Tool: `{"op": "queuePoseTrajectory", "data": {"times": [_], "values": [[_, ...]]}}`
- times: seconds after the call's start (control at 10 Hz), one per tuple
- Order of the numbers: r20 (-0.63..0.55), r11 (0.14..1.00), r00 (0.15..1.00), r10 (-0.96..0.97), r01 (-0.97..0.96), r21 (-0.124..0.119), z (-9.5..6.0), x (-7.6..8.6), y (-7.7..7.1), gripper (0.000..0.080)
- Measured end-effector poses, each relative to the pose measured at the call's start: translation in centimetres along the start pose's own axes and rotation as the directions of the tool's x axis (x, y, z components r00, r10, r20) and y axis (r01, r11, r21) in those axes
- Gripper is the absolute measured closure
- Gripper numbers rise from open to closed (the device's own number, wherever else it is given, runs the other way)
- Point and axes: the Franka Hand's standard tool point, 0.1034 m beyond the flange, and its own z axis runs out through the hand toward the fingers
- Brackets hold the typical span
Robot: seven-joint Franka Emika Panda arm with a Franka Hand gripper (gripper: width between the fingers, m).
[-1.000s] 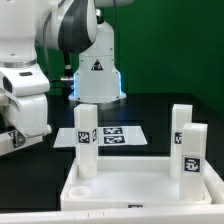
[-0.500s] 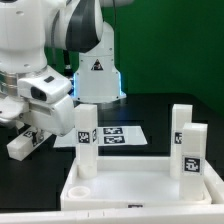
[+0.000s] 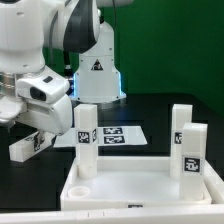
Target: Assemble desk
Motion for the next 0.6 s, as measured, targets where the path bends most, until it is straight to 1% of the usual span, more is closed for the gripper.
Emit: {"op": "queuePoseTrajectory", "data": {"times": [0.1,0.2,0.3,0.4,0.5,0.6], "values": [[0.010,0.998,0.997,0.070,-0.070,-0.005,-0.9,-0.2,0.0,0.0186],[0.029,0.986,0.985,0.168,-0.167,-0.018,-2.3,-0.7,-0.1,0.0157],[0.043,0.927,0.926,0.374,-0.373,-0.036,-3.2,-1.1,0.0,0.0157],[0.053,0.850,0.849,0.526,-0.524,-0.048,-3.7,-1.5,0.6,0.0151],[0.074,0.779,0.776,0.627,-0.623,-0.072,-4.6,-2.4,1.5,0.0150],[0.079,0.723,0.719,0.691,-0.685,-0.088,-5.0,-2.8,2.0,0.0150]]}}
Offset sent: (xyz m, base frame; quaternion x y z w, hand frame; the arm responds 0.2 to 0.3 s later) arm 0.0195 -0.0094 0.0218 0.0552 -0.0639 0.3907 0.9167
